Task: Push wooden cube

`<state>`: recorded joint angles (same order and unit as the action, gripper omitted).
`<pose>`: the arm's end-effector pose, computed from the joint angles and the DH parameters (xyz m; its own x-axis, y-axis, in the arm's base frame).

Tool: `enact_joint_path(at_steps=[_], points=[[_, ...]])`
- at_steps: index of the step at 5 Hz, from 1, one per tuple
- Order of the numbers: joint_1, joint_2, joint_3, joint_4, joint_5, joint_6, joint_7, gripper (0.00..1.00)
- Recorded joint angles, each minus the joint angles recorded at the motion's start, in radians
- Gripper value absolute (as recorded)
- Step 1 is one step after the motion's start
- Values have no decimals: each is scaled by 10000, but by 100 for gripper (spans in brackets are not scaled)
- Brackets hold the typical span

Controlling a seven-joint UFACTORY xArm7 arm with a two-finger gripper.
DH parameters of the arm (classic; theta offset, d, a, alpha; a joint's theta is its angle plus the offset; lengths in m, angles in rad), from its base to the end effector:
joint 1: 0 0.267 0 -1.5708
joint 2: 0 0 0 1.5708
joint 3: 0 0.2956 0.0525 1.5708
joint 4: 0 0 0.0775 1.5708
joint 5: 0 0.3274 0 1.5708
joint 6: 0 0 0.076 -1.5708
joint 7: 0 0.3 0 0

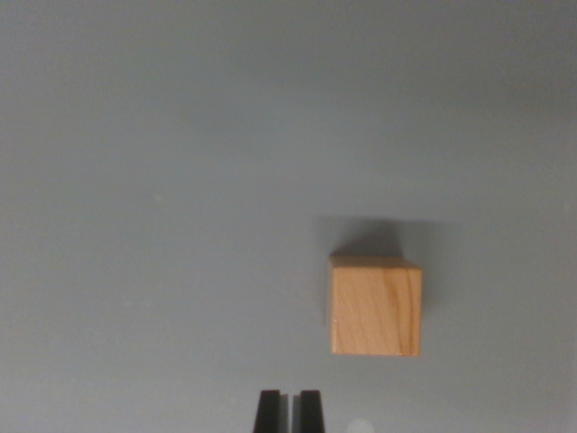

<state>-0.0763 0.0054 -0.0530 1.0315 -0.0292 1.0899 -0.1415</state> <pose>0.4266 -0.0623 0.1548 0.9974 0.0259 -0.0668 0.0271 -0.9995 0.0160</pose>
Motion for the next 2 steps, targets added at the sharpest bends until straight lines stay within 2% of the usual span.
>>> enact_joint_path(at_steps=[1, 2], points=[[0, 0, 0, 0, 0, 0, 0, 0], [-72, 21, -88, -447, -15, -473, -136, 0]])
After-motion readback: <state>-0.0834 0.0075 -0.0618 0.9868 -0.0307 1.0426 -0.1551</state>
